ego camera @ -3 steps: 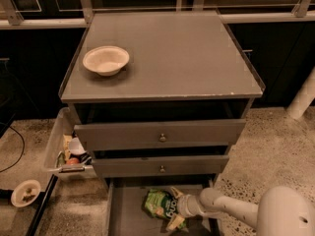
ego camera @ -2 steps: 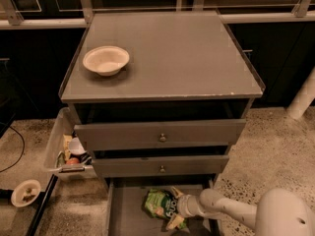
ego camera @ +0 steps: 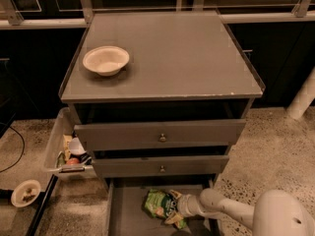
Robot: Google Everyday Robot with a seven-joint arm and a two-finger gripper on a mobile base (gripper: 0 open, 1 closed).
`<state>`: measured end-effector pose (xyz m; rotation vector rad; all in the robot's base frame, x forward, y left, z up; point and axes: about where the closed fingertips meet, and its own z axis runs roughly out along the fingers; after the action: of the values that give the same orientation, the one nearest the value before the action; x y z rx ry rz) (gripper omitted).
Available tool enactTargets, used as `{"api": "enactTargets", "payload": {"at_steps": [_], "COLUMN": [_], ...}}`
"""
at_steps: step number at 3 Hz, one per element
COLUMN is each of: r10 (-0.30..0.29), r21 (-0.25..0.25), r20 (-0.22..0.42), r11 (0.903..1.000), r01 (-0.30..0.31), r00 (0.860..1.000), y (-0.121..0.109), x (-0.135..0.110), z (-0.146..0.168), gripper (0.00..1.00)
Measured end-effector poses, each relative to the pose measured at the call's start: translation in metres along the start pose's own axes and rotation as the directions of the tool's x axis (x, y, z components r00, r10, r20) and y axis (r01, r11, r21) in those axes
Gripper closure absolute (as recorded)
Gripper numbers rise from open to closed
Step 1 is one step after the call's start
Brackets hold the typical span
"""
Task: Pick green rice chip bag from bottom drawer and place on counter
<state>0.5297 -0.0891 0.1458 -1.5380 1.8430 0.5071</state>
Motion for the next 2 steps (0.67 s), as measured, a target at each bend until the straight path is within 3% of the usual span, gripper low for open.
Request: {"api": "enactTargets", "payload": {"at_steps": [2], "r10": [0.000], "r21": [0.000], "r20": [0.000], "r11": [1.0000], "r01": [0.000], "r00": [1.000], "y": [0.0001], "x": [0.0000], "z": [0.0001], "gripper": [0.64]}}
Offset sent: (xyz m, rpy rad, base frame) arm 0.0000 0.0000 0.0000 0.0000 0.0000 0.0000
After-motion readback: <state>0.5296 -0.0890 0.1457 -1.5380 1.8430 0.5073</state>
